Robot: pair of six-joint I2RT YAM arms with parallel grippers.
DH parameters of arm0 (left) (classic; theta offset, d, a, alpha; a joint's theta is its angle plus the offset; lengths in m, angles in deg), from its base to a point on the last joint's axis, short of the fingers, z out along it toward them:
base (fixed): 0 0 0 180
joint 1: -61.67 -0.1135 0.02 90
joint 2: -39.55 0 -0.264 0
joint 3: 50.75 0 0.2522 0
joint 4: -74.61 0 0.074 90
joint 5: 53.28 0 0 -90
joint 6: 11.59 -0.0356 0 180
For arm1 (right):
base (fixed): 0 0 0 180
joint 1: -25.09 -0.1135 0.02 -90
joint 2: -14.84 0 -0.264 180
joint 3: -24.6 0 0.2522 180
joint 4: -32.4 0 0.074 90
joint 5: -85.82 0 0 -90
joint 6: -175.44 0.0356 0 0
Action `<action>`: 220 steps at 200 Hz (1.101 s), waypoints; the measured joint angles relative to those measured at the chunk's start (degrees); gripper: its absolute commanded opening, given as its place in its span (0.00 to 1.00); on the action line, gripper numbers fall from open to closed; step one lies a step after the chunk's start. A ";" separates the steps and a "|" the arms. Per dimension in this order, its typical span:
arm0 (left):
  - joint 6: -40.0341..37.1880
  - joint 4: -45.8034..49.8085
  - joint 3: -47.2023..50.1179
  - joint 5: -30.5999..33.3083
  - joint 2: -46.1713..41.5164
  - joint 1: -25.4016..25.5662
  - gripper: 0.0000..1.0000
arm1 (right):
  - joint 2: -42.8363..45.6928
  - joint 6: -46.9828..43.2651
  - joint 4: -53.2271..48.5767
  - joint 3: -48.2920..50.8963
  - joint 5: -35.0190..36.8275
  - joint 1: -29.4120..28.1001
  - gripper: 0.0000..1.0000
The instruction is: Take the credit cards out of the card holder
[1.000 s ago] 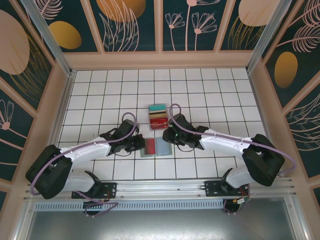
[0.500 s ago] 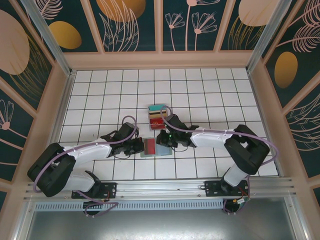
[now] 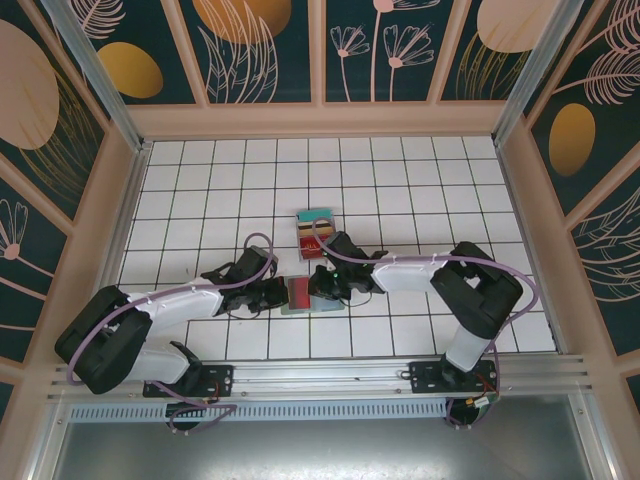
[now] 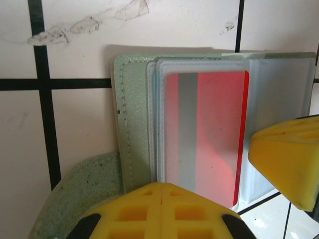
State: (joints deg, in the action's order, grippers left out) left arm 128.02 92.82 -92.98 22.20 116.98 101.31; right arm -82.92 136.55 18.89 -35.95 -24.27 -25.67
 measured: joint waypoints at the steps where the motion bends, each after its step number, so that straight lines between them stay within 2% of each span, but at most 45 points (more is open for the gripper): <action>1: 0.00 0.00 0.00 -0.02 0.02 0.00 0.05 | 0.00 0.00 0.00 -0.02 0.00 -0.02 0.14; 115: 1.25 -1.99 0.42 -1.31 1.29 -0.02 0.00 | -1.29 0.00 -0.17 -0.79 -0.04 -0.02 0.15; 134: 1.29 -2.10 0.42 -1.42 1.36 -0.02 0.00 | -1.31 -0.22 -0.17 -0.81 -0.17 -0.02 0.09; 148: 1.29 -2.10 0.42 -1.49 1.38 -0.07 0.00 | -1.38 -0.28 -0.17 -0.81 -0.26 0.00 0.00; 220: 1.25 -0.63 -0.33 -0.42 1.60 -0.15 0.00 | -0.15 -0.63 -0.07 0.39 -0.37 0.81 0.00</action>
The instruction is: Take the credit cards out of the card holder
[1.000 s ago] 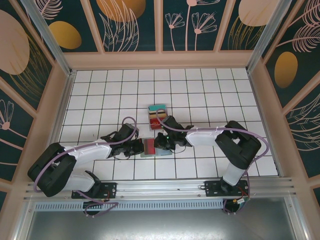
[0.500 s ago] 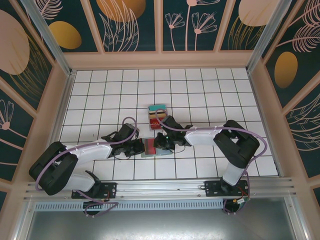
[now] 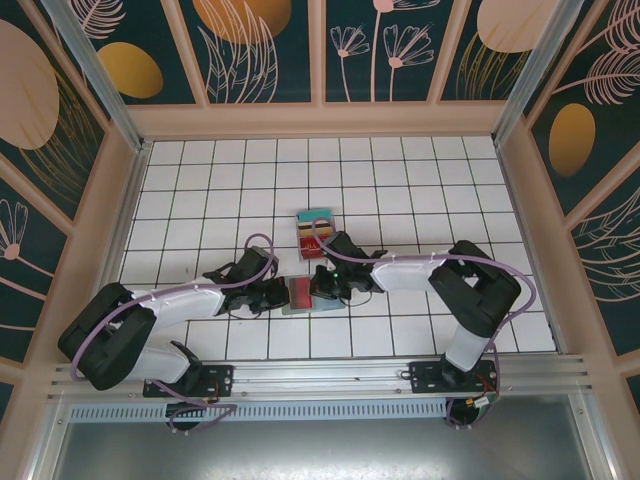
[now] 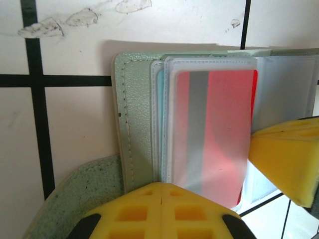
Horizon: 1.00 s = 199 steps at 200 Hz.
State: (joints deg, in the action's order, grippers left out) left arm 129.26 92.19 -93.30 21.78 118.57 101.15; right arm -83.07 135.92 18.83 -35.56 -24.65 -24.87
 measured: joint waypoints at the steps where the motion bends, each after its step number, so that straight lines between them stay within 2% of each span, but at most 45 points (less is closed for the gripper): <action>1: 0.00 0.04 -0.02 0.02 0.02 0.00 0.00 | 0.04 0.00 0.00 0.04 0.00 0.02 0.00; 93: -0.02 1.86 -0.92 1.05 0.11 0.00 0.00 | 2.21 -0.70 -0.87 1.86 0.00 1.53 0.00; 110: -0.02 2.93 -1.33 1.86 -0.07 0.00 0.01 | 2.21 -0.92 -1.07 1.53 0.00 1.46 0.09; 123: -0.07 4.17 -1.88 2.54 -0.28 0.00 0.03 | 2.21 -1.11 -1.11 1.05 -0.02 1.40 0.12; 144: -0.68 5.90 -2.84 3.78 -1.01 0.00 0.06 | 2.21 -1.11 -1.05 0.24 -0.04 1.05 0.14; 199: -1.36 6.27 -4.72 3.80 -2.05 0.00 0.06 | 1.75 -1.09 -1.01 -0.42 -0.24 0.09 0.16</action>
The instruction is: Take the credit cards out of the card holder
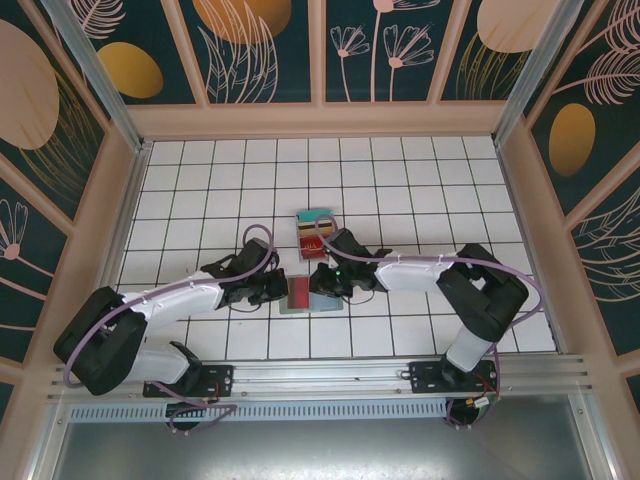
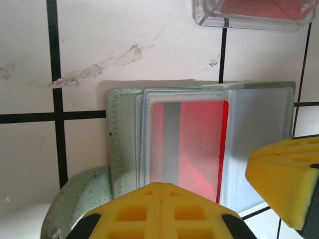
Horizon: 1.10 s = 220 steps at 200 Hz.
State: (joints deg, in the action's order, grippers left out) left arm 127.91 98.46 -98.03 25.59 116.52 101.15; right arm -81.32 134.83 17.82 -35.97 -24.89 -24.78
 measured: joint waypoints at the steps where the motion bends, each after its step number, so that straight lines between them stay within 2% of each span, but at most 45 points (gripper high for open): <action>1: 0.00 0.00 0.00 -0.02 0.00 0.00 0.06 | -0.02 0.02 0.00 0.00 0.00 0.00 0.16; 39: 0.00 -0.61 0.02 -0.57 1.03 0.00 0.05 | -1.05 0.00 0.00 -0.02 -0.13 -0.17 0.21; 78: 0.02 -1.09 0.68 -0.61 2.75 0.00 0.04 | -1.49 0.00 0.04 -0.22 -0.46 -0.17 0.22; 159: 0.04 -1.70 1.40 -1.03 3.48 -0.02 0.01 | -3.19 -0.87 0.85 -0.92 -1.90 -0.17 0.21; 178: 0.07 -2.01 1.55 -1.20 3.48 -0.02 0.01 | -3.43 -0.96 0.90 -1.20 -2.05 -0.17 0.16; 220: 0.17 -2.58 1.73 -1.75 3.56 -0.13 0.00 | -4.13 -1.05 1.03 -1.49 -2.56 -0.17 0.15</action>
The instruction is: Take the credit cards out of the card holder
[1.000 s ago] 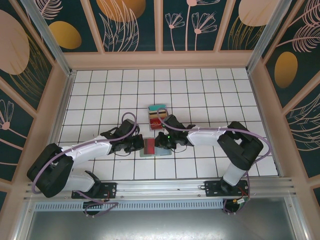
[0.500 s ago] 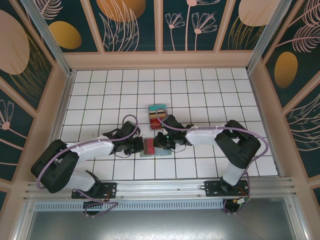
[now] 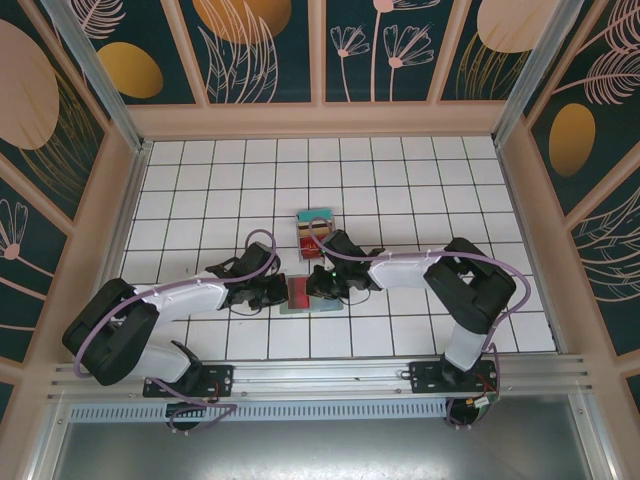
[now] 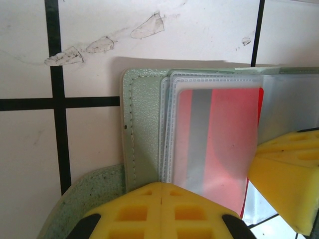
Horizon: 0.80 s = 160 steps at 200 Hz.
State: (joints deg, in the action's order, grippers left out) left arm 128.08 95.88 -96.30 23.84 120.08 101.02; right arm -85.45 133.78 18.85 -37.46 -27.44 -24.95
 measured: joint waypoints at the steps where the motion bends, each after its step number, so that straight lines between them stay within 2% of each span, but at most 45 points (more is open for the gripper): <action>1: 0.04 0.00 0.00 0.00 0.00 0.00 0.00 | 0.00 0.00 0.02 0.00 0.00 0.00 0.15; 86: 0.50 -0.48 0.28 -0.17 0.00 -0.04 0.00 | -0.44 0.00 0.20 -0.33 -0.76 0.02 0.14; 109: 0.57 -0.46 0.31 -0.15 0.00 -0.04 0.00 | -0.52 -0.04 0.24 -0.33 -0.85 0.07 0.00; 160: 0.98 -0.37 0.28 0.04 0.04 -0.04 0.00 | -0.48 -0.22 0.07 -0.33 -0.79 0.17 0.00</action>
State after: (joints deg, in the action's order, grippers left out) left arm 129.06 95.51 -96.01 23.88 120.13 100.98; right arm -85.93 133.56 18.92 -37.79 -28.23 -24.78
